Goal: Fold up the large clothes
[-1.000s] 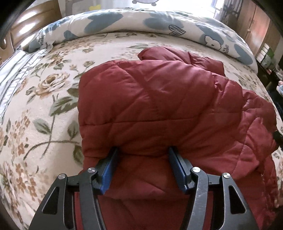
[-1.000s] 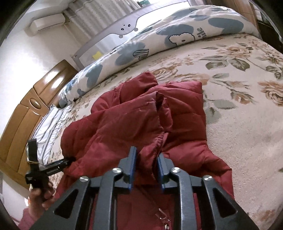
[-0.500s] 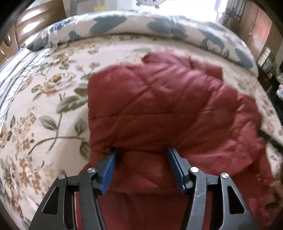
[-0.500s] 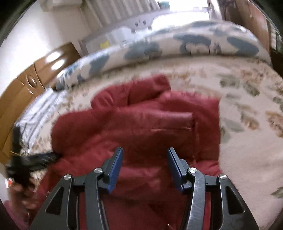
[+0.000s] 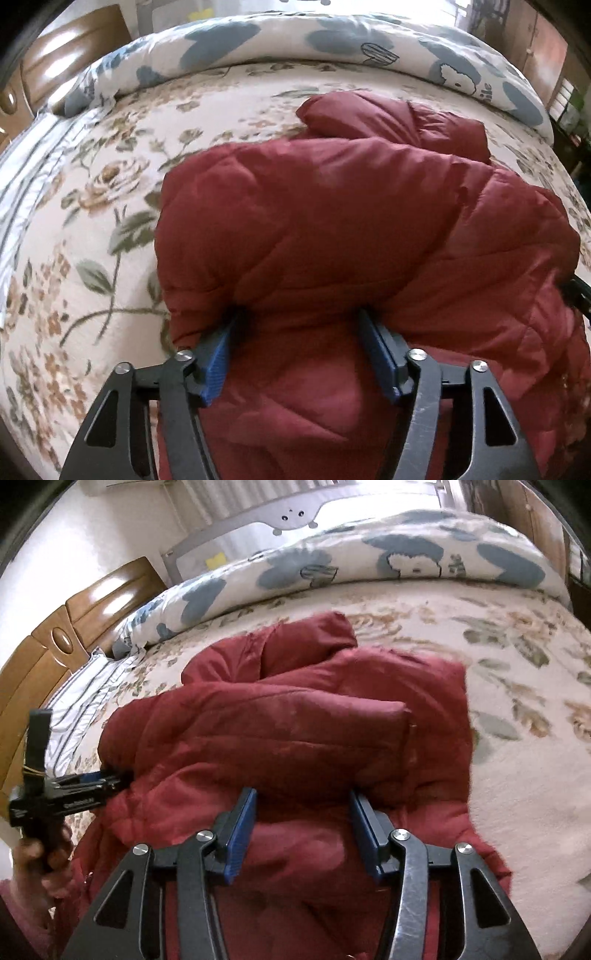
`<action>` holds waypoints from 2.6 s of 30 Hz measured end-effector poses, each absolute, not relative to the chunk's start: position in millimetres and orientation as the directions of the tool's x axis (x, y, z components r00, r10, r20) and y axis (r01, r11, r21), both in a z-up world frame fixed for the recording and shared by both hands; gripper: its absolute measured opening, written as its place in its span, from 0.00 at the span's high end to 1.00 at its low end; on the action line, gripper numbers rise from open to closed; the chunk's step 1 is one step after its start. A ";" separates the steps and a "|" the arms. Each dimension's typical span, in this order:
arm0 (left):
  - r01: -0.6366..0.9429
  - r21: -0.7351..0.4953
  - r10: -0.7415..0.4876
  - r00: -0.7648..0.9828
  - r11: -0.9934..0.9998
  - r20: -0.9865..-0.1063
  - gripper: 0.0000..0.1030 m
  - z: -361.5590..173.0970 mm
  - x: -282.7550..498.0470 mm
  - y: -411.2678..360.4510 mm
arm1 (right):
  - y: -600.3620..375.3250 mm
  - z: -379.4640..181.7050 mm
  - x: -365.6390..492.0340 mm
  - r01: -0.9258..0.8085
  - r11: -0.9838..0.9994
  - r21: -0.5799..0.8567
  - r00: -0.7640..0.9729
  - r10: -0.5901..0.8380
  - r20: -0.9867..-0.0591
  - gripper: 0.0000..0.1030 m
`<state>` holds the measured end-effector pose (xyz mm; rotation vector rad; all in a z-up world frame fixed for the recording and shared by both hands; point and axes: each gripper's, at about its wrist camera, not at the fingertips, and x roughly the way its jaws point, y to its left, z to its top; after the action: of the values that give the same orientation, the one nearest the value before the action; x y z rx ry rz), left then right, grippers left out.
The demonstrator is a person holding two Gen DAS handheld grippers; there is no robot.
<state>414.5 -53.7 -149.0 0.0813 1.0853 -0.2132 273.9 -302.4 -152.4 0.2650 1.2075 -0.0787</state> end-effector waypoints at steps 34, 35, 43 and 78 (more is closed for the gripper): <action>0.118 -0.126 -0.167 0.460 0.985 -0.872 0.27 -113.1 316.7 9.6 | -310.6 -104.5 201.7 0.312 0.902 0.299 0.330 0.192 -0.924 0.36; 0.110 -0.140 -0.175 0.456 0.984 -0.872 0.27 -111.7 309.3 15.0 | -309.5 -102.4 196.6 0.310 0.901 0.302 0.327 0.198 -0.924 0.35; 0.072 -0.192 -0.204 0.436 0.979 -0.877 0.27 -103.9 254.0 41.9 | -304.8 -85.0 156.4 0.316 0.894 0.317 0.314 0.217 -0.924 0.33; 0.015 -0.327 -0.314 0.326 0.945 -0.892 0.24 -130.1 156.1 101.4 | -355.5 -62.8 1.9 0.454 0.858 0.241 0.262 0.131 -0.956 0.26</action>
<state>156.1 101.4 -130.1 -0.2800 1.2236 -0.2190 1.9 -355.5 -62.8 0.5328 1.3044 -0.2334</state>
